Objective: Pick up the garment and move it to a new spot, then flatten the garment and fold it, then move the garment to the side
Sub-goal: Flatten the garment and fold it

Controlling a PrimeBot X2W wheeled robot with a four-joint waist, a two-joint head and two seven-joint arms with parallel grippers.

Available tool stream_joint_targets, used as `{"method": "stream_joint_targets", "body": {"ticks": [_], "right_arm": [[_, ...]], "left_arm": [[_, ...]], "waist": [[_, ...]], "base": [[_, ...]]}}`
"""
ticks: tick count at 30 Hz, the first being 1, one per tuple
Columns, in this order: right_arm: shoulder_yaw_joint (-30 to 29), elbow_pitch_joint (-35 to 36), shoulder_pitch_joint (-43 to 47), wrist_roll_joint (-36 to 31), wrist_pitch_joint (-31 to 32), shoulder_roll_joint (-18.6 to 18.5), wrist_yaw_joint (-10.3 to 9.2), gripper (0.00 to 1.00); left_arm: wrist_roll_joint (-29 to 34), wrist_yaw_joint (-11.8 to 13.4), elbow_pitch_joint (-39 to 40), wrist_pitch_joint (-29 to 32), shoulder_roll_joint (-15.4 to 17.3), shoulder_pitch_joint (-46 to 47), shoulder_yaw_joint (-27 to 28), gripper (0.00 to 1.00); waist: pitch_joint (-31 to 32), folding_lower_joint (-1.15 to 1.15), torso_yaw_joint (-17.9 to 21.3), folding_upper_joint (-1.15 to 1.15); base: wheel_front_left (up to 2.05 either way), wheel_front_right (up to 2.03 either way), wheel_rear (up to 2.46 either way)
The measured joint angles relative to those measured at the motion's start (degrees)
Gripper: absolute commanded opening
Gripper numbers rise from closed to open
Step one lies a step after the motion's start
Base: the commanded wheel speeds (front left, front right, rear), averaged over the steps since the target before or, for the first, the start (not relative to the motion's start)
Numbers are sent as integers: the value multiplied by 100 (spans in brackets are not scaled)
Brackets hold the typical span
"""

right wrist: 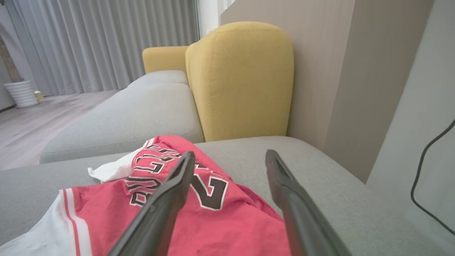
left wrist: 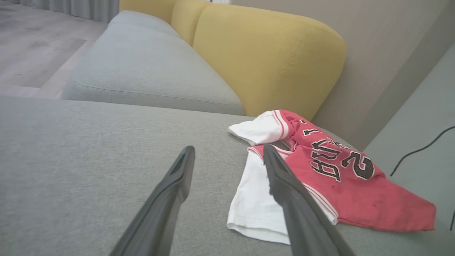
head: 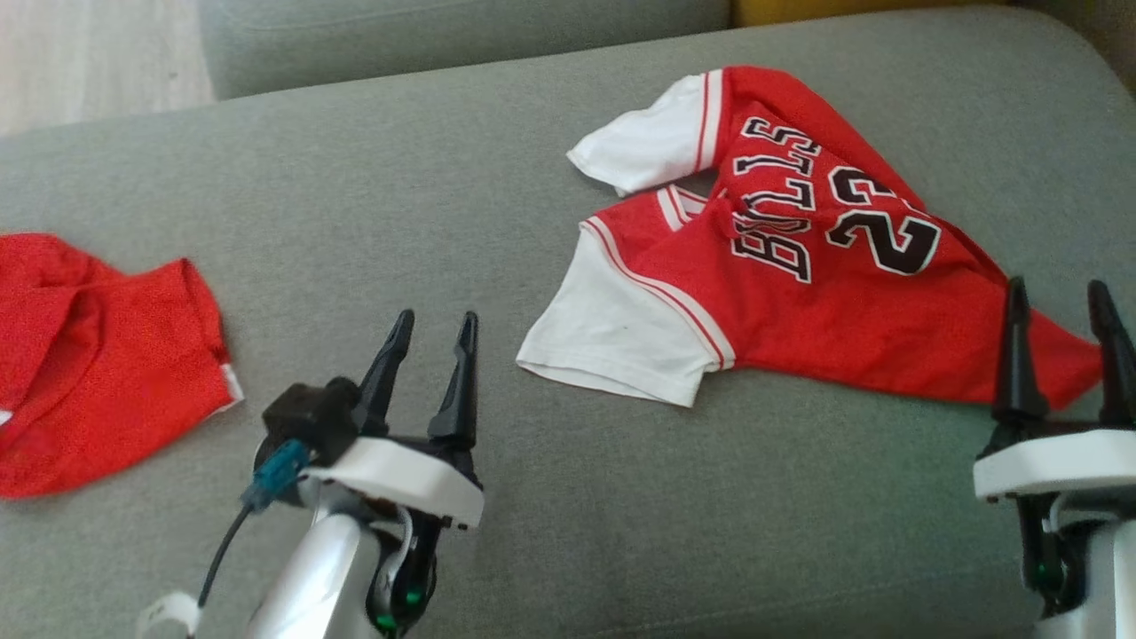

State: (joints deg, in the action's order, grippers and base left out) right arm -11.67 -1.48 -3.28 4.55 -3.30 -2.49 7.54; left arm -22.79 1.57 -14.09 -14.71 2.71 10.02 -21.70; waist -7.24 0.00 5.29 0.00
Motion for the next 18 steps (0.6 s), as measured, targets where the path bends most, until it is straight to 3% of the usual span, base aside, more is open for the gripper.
{"method": "stream_joint_targets", "body": {"ticks": [9, 18], "right_arm": [[175, -30, -370, 78, -178, -1, 0, 100], [557, -132, -675, 234, -387, -1, 0, 100]], "left_arm": [[-9, -256, -1294, 130, -11, 1380, -889, 100], [-105, -98, -3042, 823, -33, 3138, -1444, 100]], "waist": [[-341, 0, 304, 0], [-825, -1, 763, 0]], "base": [[0, 0, 0], [0, 0, 0]]}}
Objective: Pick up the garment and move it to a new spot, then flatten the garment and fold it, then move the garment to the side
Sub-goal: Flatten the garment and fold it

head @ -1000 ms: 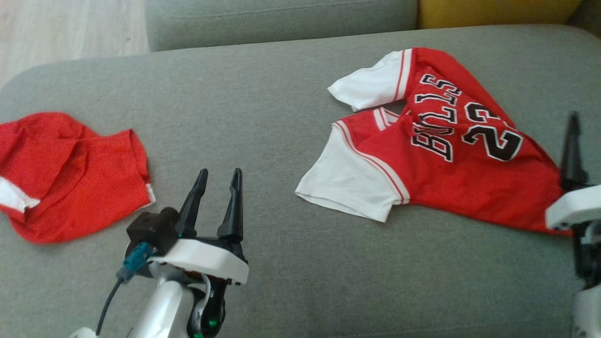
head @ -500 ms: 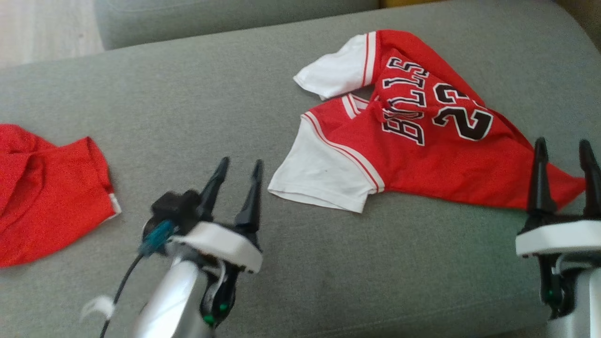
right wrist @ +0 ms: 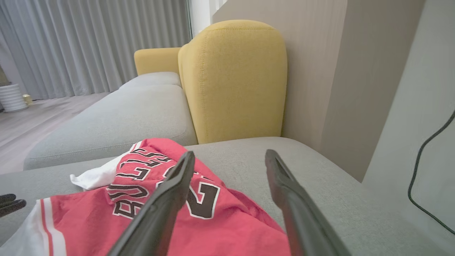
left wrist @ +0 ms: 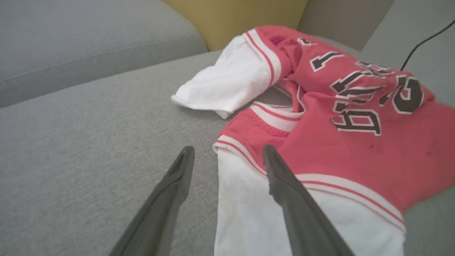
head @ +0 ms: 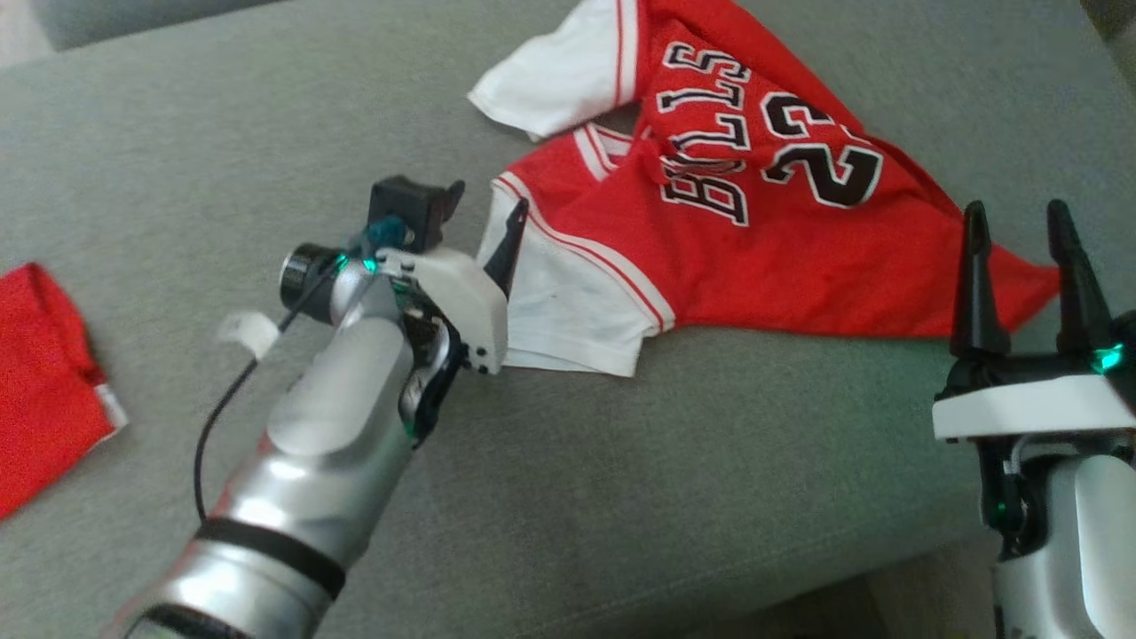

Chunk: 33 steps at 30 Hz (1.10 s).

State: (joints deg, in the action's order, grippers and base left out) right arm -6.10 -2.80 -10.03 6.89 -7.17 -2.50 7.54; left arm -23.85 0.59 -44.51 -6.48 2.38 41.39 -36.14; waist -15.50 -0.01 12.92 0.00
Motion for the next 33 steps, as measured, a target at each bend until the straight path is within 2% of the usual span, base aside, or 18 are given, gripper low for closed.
{"method": "stream_joint_targets", "body": {"ticks": [6, 9, 12, 13, 14, 18, 24, 33], "right_arm": [[55, -126, -96, 69, -103, -1, 0, 100], [107, -199, -130, 69, -197, -1, 0, 100], [135, -286, -143, 69, -248, -1, 0, 100], [138, -302, -152, 70, -248, -1, 0, 100], [138, -312, -162, 70, -249, -1, -1, 100], [94, -328, -226, 69, -300, -1, 0, 100], [32, -330, -235, 8, -298, -1, 0, 100], [209, -356, -227, -47, -233, -1, 0, 100]], "left_arm": [[-5, 22, -748, 164, -19, 467, -122, 100], [-219, -167, -991, 131, -29, 662, -234, 100], [-359, -215, -1183, 91, -33, 761, -312, 100], [-436, -265, -1246, 125, -32, 779, -353, 42], [-527, -305, -1298, 168, -34, 788, -385, 0], [-797, -308, -1390, -27, -55, 825, -380, 0], [-1021, -92, -1653, -613, -49, 1059, -58, 0], [-1205, 54, -1779, -777, 301, 1195, 482, 0]], "waist": [[-223, 0, 244, 0], [-326, 0, 386, 0], [-364, 0, 454, 0], [-369, 0, 470, 0], [-372, 0, 481, 0], [-349, 1, 461, 0], [-247, 0, 241, 0], [-54, 1, -170, 0]], "base": [[0, 0, 0], [0, 0, 0], [0, 0, 0], [0, 0, 0], [0, 0, 0], [0, 0, 0], [0, 0, 0], [0, 0, 0]]}}
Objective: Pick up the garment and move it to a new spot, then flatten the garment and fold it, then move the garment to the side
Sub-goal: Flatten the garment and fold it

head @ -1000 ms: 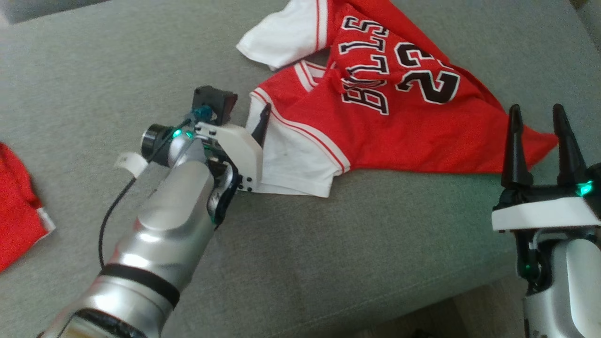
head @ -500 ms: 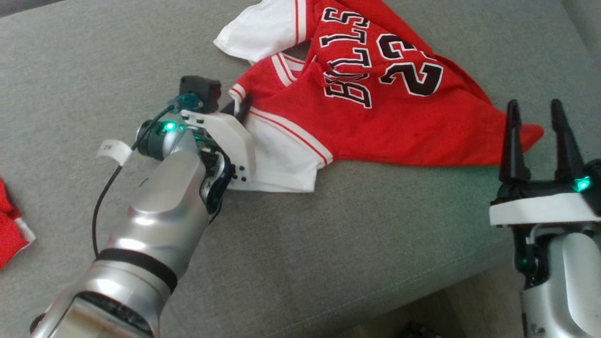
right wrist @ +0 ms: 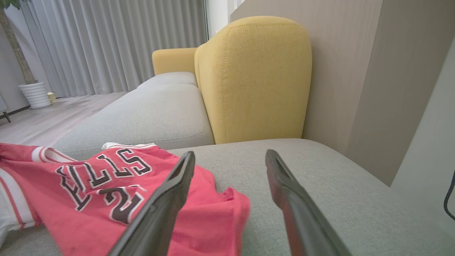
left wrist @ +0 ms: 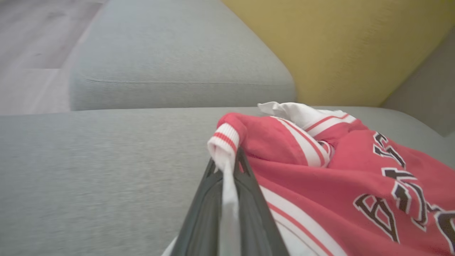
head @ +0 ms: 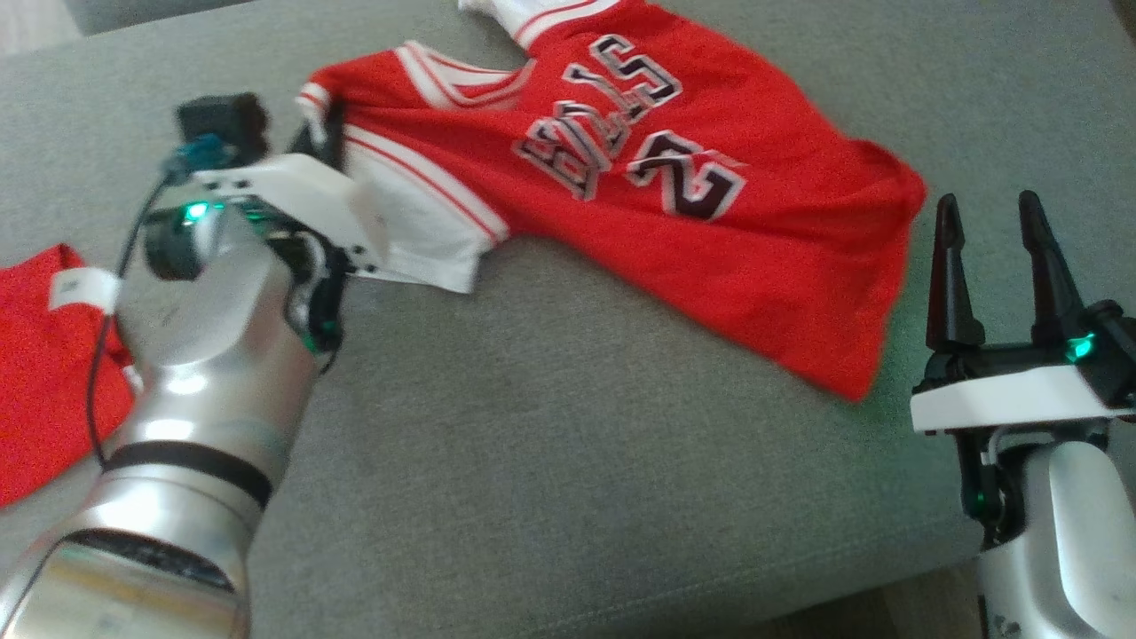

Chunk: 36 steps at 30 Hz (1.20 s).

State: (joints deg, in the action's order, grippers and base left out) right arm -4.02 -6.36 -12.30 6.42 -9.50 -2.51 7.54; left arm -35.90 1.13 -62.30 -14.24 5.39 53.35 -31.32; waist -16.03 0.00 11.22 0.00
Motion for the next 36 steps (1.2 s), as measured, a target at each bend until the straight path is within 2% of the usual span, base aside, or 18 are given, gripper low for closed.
{"method": "stream_joint_targets", "body": {"ticks": [5, 6, 7, 8, 12, 17, 22, 30, 36], "right_arm": [[52, -80, 8, -4, 52, -1, 0, 100], [77, -94, 15, -4, 52, -1, 0, 100], [96, -105, 22, -4, 52, -2, 0, 100], [112, -126, 23, -4, 52, -2, 0, 100], [123, -162, 33, -3, 52, -2, 0, 100], [167, -237, 215, 14, 79, -4, 0, 100], [198, -338, 470, 94, 78, -4, 0, 100], [212, -392, 841, 118, 108, -3, 0, 100], [182, -363, 872, 157, 308, -3, 0, 100]], "left_arm": [[10, 66, 112, -4, 187, -130, 227, 0], [15, 31, 118, -4, 178, -194, 227, 15], [54, 26, 124, -4, 168, -268, 227, 80], [73, -3, 123, -4, 162, -337, 227, 100], [138, -13, 389, -3, 190, -557, 381, 100], [397, 40, 1445, -5, 341, -784, 824, 100], [650, 45, 2510, -7, 390, -1755, 1225, 100], [943, 114, 3813, -7, 137, -3645, 1684, 100], [1079, 83, 4040, -7, 4, -3957, 1782, 100]], "waist": [[73, 0, -155, 0], [85, 0, -175, 0], [97, 0, -194, 0], [107, 0, -209, 0], [162, 0, -271, 0], [244, 0, -404, 0], [422, 0, -587, 0], [781, 0, -868, 0], [828, 0, -868, 0]], "base": [[0, 0, 0], [0, 0, 0], [0, 0, 0], [0, 0, 0], [0, 0, 0], [0, 0, 0], [0, 0, 0], [0, 0, 0], [0, 0, 0]]}}
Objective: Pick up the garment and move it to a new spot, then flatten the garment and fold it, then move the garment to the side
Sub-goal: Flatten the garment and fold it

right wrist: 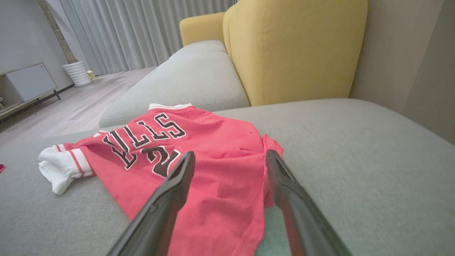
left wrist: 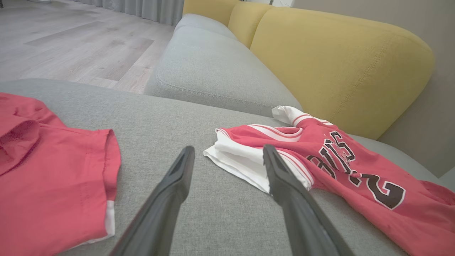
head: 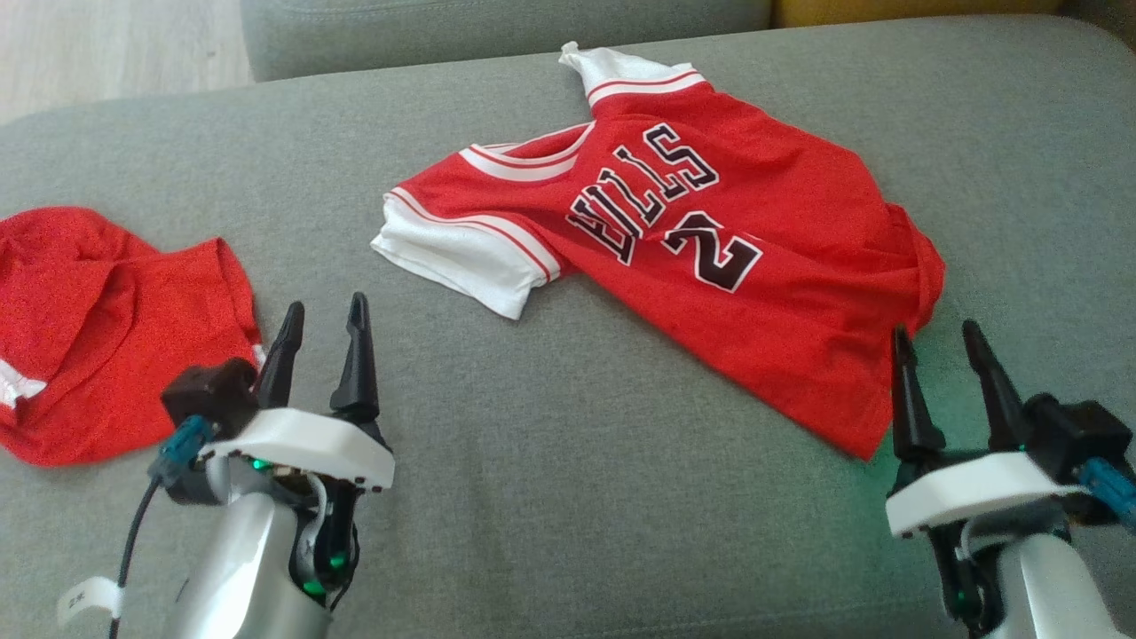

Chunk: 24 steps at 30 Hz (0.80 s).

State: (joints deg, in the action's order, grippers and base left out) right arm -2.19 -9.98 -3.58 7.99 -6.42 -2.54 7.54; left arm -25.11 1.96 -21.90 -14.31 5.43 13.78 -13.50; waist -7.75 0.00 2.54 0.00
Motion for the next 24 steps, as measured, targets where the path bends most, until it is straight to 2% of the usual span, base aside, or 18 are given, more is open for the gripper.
{"method": "stream_joint_targets", "body": {"ticks": [10, 24], "right_arm": [[176, -488, 422, 577, 928, 1, 0, 100], [498, -1118, 163, 1113, 1096, 1, 0, 100]], "left_arm": [[194, -103, -18, 0, -146, 60, 135, 100], [348, -255, -182, 0, -240, 194, 164, 100]], "waist": [[-84, 0, 160, 0], [-210, 0, 19, 0]], "base": [[0, 0, 0], [0, 0, 0]]}}
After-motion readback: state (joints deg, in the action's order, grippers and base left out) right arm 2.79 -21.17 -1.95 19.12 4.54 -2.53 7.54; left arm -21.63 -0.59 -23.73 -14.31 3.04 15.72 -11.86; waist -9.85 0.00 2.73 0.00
